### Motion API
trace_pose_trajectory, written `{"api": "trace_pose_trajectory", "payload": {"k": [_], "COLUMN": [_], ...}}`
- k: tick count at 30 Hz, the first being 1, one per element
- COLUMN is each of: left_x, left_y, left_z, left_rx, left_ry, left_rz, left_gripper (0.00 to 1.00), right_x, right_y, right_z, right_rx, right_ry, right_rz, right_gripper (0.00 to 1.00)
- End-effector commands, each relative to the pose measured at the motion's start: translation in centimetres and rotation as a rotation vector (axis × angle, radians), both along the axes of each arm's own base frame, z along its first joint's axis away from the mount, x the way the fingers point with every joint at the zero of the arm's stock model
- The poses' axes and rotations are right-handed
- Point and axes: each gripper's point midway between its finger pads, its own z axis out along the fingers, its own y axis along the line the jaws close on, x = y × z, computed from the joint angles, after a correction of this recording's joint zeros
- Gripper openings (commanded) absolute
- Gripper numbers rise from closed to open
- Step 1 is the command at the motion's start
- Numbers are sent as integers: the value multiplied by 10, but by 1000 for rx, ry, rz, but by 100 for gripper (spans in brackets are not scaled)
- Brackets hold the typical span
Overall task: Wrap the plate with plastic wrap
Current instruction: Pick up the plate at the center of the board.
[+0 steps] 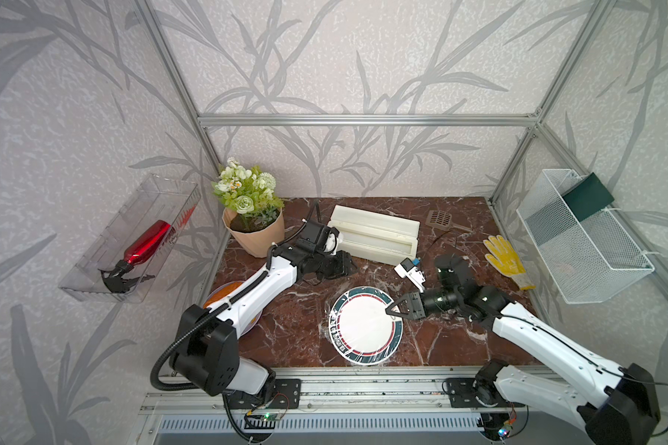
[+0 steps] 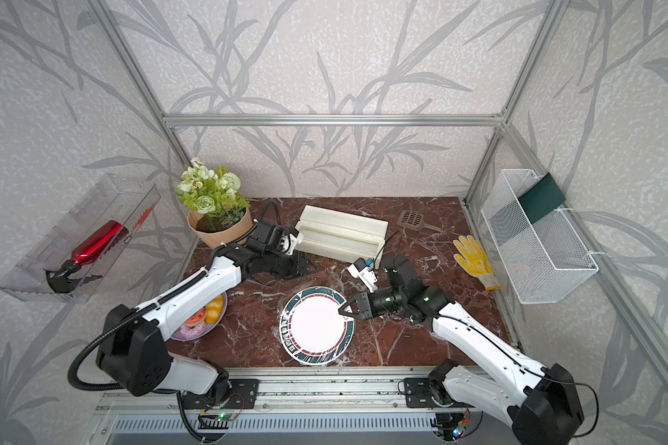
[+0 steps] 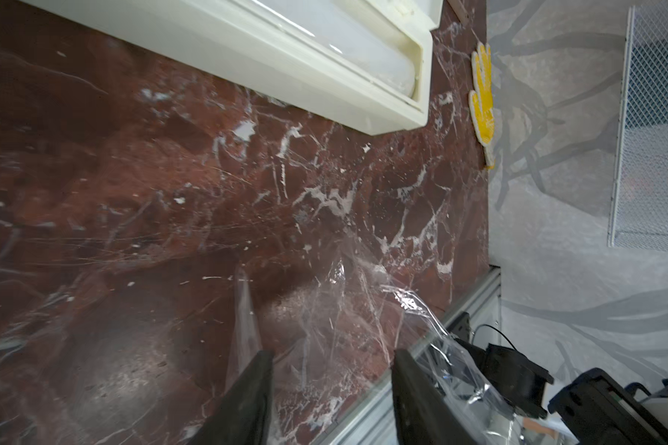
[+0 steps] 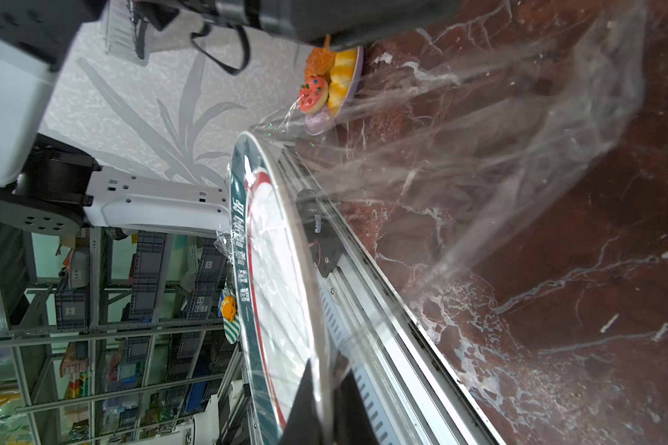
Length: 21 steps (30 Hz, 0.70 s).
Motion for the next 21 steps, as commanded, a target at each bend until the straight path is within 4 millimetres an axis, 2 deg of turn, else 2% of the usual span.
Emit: {"api": "trace_pose_trajectory", "payload": {"k": [1, 4, 9, 15, 21], "left_x": [-21, -39, -56, -65, -68], "left_y": [-33, -42, -38, -29, -12], "left_z": [25, 23, 16, -8, -48], "left_rx": [-217, -298, -393, -390, -281], "left_ry": [4, 24, 44, 71, 115], "left_rz": [-96, -121, -93, -49, 42], "left_gripper": [50, 49, 49, 49, 49], "right_x": [5, 19, 44, 65, 81], "right_y": [-3, -5, -9, -9, -13], "right_z": [21, 22, 13, -19, -61], "right_rx": [45, 60, 89, 92, 80], "right_ry": [-26, -24, 20, 82, 154], "right_rz": [-9, -49, -130, -197, -263], "right_gripper": [7, 7, 7, 7, 7]}}
